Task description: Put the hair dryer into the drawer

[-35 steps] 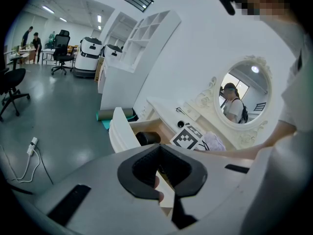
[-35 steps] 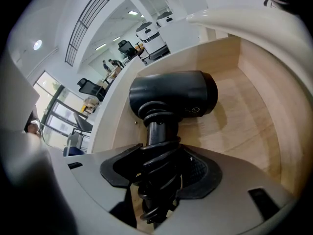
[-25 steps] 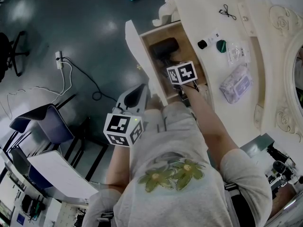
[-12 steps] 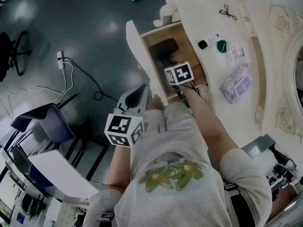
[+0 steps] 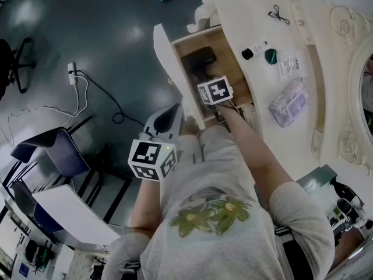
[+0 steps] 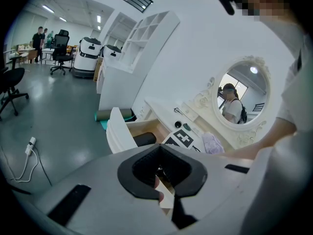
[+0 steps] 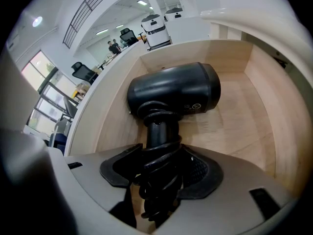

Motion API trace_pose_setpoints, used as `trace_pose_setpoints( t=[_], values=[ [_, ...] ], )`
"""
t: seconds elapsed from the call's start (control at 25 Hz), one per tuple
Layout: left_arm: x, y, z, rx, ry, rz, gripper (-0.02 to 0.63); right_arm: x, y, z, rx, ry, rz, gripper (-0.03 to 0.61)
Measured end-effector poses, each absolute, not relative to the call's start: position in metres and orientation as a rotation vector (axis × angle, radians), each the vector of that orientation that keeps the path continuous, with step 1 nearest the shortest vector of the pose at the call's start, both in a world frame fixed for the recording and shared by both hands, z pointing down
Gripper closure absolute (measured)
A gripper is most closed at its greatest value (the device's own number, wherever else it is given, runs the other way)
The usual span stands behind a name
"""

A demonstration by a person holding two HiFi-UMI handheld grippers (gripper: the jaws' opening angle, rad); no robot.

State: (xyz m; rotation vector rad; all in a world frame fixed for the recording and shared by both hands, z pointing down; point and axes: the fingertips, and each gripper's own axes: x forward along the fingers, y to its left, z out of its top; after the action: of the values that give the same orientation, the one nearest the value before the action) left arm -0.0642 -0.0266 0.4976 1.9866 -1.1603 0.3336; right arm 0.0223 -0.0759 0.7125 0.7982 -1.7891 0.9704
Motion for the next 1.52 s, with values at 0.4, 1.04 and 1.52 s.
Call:
trace_pose_setpoints(
  t=[0.4,1.04,1.52],
  values=[
    [-0.065,-0.028,0.490,2.009,-1.163,0.338,0.604,0.024,-0.079,0.702,0.821,-1.786,0.976,0.351],
    [-0.059,-0.039,0.458,2.104,-1.140,0.337,0.604,0.027,-0.075,0.626,0.918,-1.920,1.066,0.351],
    [-0.046,-0.043,0.432,2.184,-1.102,0.312,0.604,0.022,-0.058,0.548,0.977,-2.122,1.102,0.506]
  ],
)
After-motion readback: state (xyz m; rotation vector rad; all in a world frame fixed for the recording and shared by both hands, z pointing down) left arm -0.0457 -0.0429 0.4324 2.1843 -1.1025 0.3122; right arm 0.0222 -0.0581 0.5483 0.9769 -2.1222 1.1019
